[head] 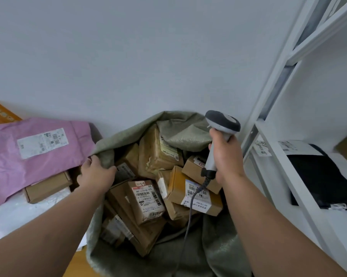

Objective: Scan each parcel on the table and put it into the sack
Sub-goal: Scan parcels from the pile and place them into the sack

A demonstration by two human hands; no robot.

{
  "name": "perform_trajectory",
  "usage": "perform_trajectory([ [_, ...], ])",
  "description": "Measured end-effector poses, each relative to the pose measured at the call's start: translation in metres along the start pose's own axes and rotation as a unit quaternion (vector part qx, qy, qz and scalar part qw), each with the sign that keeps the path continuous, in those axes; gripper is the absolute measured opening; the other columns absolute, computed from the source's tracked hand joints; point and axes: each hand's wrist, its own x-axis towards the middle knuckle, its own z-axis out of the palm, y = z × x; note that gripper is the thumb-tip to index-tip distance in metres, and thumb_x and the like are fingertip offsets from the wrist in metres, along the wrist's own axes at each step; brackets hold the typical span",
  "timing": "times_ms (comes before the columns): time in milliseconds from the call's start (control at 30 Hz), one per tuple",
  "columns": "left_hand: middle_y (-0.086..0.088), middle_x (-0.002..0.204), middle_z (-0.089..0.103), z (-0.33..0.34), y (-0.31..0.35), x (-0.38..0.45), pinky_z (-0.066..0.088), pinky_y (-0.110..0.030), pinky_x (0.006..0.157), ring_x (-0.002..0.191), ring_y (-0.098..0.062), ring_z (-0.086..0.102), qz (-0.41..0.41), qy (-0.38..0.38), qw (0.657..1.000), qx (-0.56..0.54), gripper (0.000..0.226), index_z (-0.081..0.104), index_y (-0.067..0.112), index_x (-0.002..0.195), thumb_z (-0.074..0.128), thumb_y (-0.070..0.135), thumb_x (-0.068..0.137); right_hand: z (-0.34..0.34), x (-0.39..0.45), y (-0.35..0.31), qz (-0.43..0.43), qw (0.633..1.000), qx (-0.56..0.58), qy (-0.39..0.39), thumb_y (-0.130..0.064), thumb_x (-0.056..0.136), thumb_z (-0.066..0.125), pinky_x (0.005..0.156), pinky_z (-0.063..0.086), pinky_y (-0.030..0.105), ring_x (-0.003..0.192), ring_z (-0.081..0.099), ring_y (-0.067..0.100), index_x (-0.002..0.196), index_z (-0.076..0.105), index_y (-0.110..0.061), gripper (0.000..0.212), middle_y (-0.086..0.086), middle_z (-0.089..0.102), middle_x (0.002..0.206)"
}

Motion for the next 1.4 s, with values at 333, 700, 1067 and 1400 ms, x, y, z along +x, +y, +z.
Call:
perform_trajectory([
  [333,-0.008,0.156,0.024,-0.020,0.016,-0.019,0.023,-0.057,0.114,0.138,-0.043,0.022,0.004,0.041,0.999,-0.030,0.064,0.022,0.025,0.155,0.050,0.033,0.098,-0.004,-0.010,-0.008,-0.048,0.997,-0.065,-0.013,-0.042,0.090,0.060,0.072,0.053,0.036,0.076,0.064,0.018,0.088,0.056,-0.024,0.019,-0.005,0.059,0.074],
  [700,-0.002,0.161,0.014,-0.032,-0.014,-0.045,0.018,-0.056,0.113,0.143,-0.035,0.015,-0.007,0.074,0.997,-0.034,0.057,0.030,0.043,0.149,0.050,0.037,0.096,0.026,-0.069,-0.013,-0.021,0.993,0.000,-0.120,-0.029,0.092,0.064,0.083,0.062,0.039,0.086,0.074,0.022,0.085,0.057,-0.028,0.009,-0.006,0.067,0.083],
  [1067,0.005,0.159,0.019,-0.104,-0.103,-0.027,0.021,-0.049,0.111,0.140,-0.028,0.022,-0.034,0.082,0.994,-0.059,0.057,0.034,0.042,0.148,0.048,0.034,0.093,0.118,-0.159,0.005,0.084,0.978,0.011,-0.188,-0.028,0.093,0.066,0.071,0.061,0.027,0.084,0.076,0.019,0.104,0.061,-0.019,0.014,0.001,0.068,0.097],
  [1400,-0.004,0.156,0.028,-0.186,-0.226,-0.001,0.024,-0.057,0.109,0.139,-0.035,0.025,-0.093,0.086,0.992,-0.007,0.054,0.037,0.034,0.147,0.049,0.037,0.095,0.223,-0.253,0.042,0.124,0.967,-0.016,-0.220,-0.026,0.091,0.067,0.075,0.062,0.031,0.082,0.075,0.019,0.096,0.066,-0.012,0.015,0.010,0.072,0.093],
])
